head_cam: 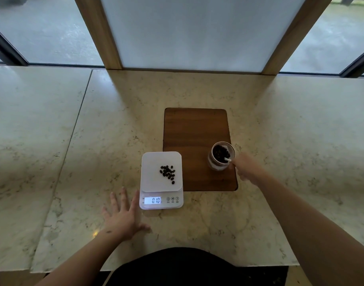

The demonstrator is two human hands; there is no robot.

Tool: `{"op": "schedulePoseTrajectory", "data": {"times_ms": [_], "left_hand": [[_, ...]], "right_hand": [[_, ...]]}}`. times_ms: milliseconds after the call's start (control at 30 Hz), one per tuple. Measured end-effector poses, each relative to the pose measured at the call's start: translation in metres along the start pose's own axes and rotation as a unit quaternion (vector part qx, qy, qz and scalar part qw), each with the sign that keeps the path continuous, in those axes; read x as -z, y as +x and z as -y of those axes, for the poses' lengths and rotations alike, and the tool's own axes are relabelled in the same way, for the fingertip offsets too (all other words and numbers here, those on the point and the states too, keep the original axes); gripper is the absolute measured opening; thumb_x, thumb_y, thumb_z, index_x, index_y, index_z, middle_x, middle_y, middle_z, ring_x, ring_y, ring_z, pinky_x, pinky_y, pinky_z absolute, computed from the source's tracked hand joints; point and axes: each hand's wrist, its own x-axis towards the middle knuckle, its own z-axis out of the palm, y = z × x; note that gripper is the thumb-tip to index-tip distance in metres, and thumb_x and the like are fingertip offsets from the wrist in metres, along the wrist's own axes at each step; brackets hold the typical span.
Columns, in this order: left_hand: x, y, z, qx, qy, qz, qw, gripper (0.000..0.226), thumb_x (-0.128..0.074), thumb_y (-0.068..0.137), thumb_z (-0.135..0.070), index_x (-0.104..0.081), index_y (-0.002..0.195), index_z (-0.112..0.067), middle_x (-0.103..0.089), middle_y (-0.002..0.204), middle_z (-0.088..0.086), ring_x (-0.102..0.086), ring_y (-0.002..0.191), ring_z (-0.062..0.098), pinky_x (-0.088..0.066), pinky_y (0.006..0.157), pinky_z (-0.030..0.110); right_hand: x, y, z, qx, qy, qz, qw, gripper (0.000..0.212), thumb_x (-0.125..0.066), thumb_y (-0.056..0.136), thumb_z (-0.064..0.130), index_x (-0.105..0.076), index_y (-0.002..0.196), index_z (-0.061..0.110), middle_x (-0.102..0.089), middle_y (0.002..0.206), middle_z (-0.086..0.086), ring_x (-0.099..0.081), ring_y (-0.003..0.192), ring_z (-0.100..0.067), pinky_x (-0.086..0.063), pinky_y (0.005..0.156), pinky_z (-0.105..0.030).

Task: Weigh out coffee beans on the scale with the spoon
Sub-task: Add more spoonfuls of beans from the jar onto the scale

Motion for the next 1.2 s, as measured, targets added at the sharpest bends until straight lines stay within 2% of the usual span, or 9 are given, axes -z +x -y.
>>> {"op": "schedulePoseTrajectory", "data": {"times_ms": [167,400,767,967,1200], "left_hand": [[0.003,-0.003,-0.003,0.003,0.004,0.003,1.000,0.130,-0.051,0.068,-0.090,0.042,0.141,-0.036,0.055,0.144,0.012,0.048,0.130,0.046,0.004,0.114,0.075],[0.005,-0.005,-0.004,0.008,0.011,-0.001,1.000,0.130,-0.048,0.067,-0.091,0.042,0.141,-0.034,0.054,0.144,0.013,0.044,0.133,0.047,0.003,0.115,0.074],[0.003,-0.003,-0.003,0.006,0.011,-0.005,1.000,0.129,-0.048,0.068,-0.091,0.041,0.143,-0.034,0.053,0.145,0.012,0.044,0.133,0.047,0.003,0.115,0.073],[0.005,-0.006,-0.004,0.005,0.005,-0.010,1.000,0.128,-0.050,0.069,-0.090,0.040,0.142,-0.035,0.050,0.147,0.012,0.042,0.136,0.047,0.000,0.115,0.074],[0.005,-0.006,-0.006,0.006,0.004,-0.004,1.000,0.130,-0.051,0.068,-0.090,0.040,0.143,-0.036,0.052,0.146,0.011,0.044,0.134,0.046,0.003,0.115,0.074]], "right_hand": [[-0.002,0.007,-0.010,-0.029,0.092,0.028,0.995,0.029,-0.042,0.091,0.008,-0.058,0.067,0.004,-0.032,0.048,-0.002,-0.028,0.037,-0.015,-0.020,0.037,-0.021],[-0.006,0.011,-0.018,-0.059,0.166,0.065,0.982,0.028,-0.039,0.097,0.014,-0.053,0.073,0.007,-0.027,0.056,-0.001,-0.023,0.041,-0.012,-0.015,0.038,-0.020],[-0.001,0.005,-0.022,-0.082,0.233,0.088,0.965,0.031,-0.039,0.101,0.018,-0.052,0.076,0.008,-0.024,0.056,0.002,-0.022,0.036,-0.008,-0.017,0.032,-0.017],[-0.002,0.006,-0.024,-0.089,0.271,0.101,0.953,0.032,-0.038,0.102,0.017,-0.052,0.075,0.007,-0.025,0.045,0.006,-0.022,0.032,-0.006,-0.016,0.029,-0.016],[-0.002,0.001,-0.026,-0.093,0.302,0.109,0.943,0.032,-0.036,0.103,0.017,-0.050,0.075,0.007,-0.024,0.044,0.007,-0.021,0.032,-0.005,-0.016,0.028,-0.016]]}}
